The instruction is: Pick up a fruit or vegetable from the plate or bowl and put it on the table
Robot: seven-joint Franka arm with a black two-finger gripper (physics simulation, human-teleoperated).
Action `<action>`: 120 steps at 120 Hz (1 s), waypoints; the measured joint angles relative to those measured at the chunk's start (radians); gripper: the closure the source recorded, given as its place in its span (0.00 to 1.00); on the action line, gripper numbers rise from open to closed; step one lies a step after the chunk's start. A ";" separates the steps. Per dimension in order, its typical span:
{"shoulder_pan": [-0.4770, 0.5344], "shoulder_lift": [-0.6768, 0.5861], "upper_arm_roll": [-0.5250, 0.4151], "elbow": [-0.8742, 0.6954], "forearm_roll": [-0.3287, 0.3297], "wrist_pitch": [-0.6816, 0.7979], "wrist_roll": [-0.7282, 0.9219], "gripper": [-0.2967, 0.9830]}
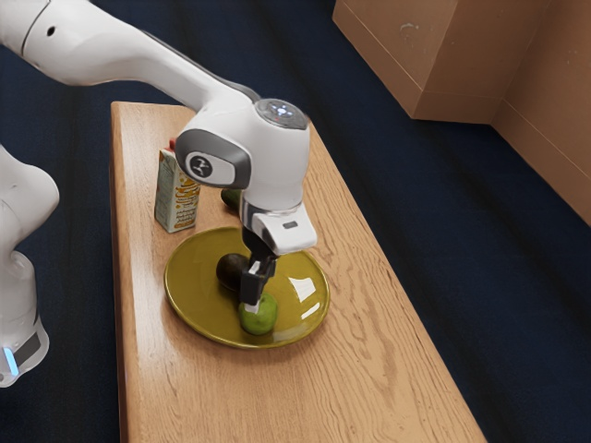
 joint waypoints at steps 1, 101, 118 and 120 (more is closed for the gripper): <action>-0.001 0.001 -0.001 0.000 0.000 0.001 0.000 0.23; -0.051 0.093 -0.008 0.000 -0.018 0.077 0.025 0.23; -0.051 0.094 -0.008 -0.001 -0.018 0.084 0.026 0.25; -0.051 0.094 -0.008 -0.001 -0.018 0.085 0.027 0.26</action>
